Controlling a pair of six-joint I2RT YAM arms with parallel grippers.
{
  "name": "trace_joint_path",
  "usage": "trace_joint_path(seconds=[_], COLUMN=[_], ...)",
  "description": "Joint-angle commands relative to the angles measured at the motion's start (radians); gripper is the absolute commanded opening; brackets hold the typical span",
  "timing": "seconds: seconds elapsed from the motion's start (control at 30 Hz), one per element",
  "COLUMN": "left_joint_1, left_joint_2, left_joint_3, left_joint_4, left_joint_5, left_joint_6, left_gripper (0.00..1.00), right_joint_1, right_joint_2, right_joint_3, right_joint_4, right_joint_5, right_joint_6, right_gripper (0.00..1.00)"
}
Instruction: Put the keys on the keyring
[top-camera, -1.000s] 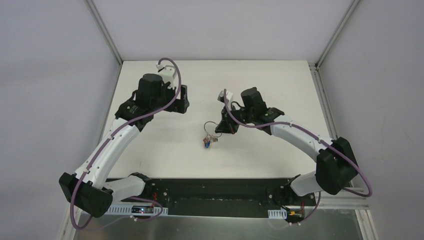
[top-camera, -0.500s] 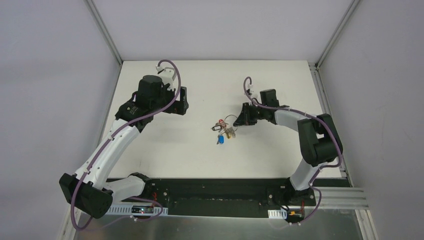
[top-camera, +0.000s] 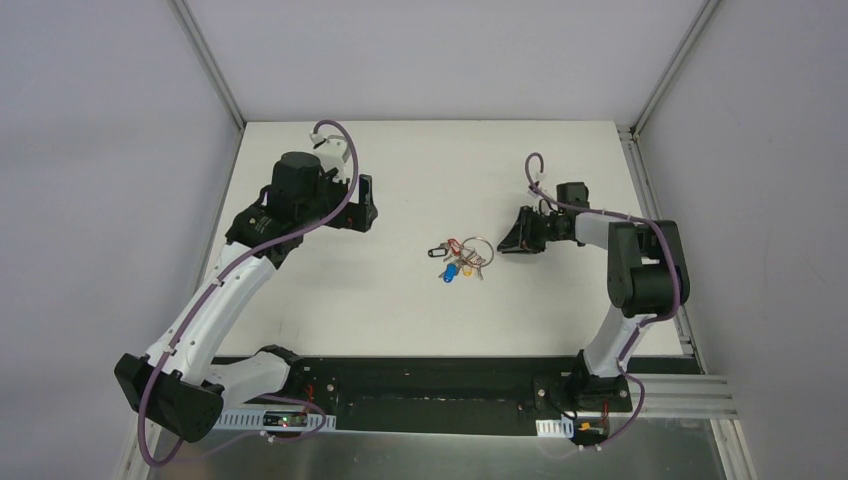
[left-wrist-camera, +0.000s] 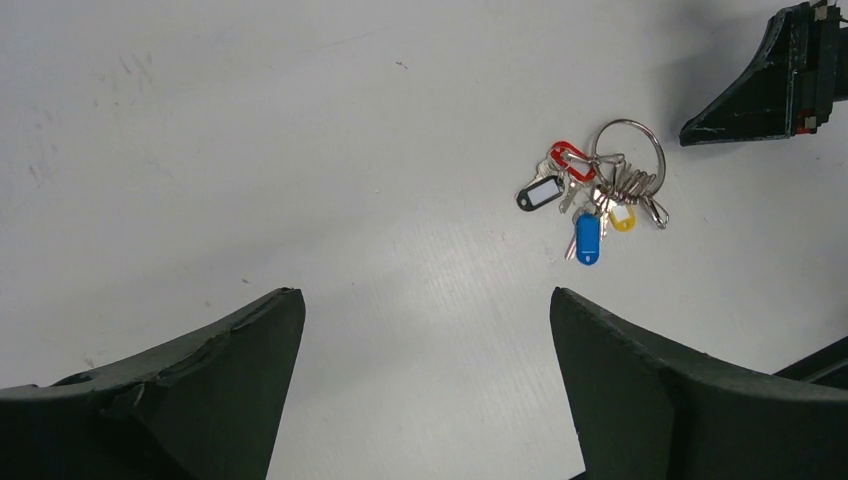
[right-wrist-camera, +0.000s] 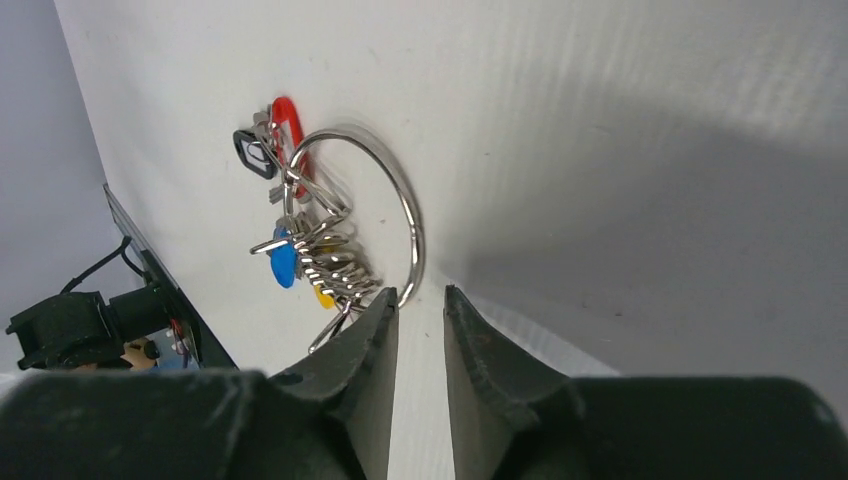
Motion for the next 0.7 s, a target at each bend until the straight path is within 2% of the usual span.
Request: trace_joint_path(seconds=[0.0,0.13,0.23,0.33,0.4,0.57,0.67], left_joint_1=[0.008,0.008,0.008,0.012,0.019,0.068,0.153], left_joint_2=[-0.029,-0.033,-0.049,-0.076,-0.098,-0.158,-0.202], left_joint_3=[-0.009,-0.010,-0.017,-0.041,-0.061,-0.141,-0.194], left_joint_4=[0.009,0.003,0.001,0.013,0.031,0.128,0.175], left_joint_5=[0.025,0.010,-0.043,-0.115,-0.154,-0.243,-0.204], left_joint_6=[0.011,0.049,0.089,0.127,0.166,0.219,0.194], left_gripper=[0.96,0.98,0.99,0.99,0.99,0.99,0.99], right_joint_1=[-0.036,-0.060,-0.069,-0.069,-0.068,-0.069,-0.068], right_joint_2=[0.013,-0.017,-0.118,-0.238,-0.324,-0.503,-0.591], right_joint_3=[0.040,0.052,0.049,0.049,0.052,0.070,0.060], right_joint_4=[-0.054,-0.088,-0.089,-0.084,-0.080,-0.102,-0.099], right_joint_5=[0.012,0.016,0.020,0.050,0.076,0.177,0.257], right_joint_6=[-0.050,-0.088,-0.110,-0.138,-0.156,-0.195,-0.183], right_gripper=[0.27,0.38,0.51,0.73,0.97,1.00,1.00])
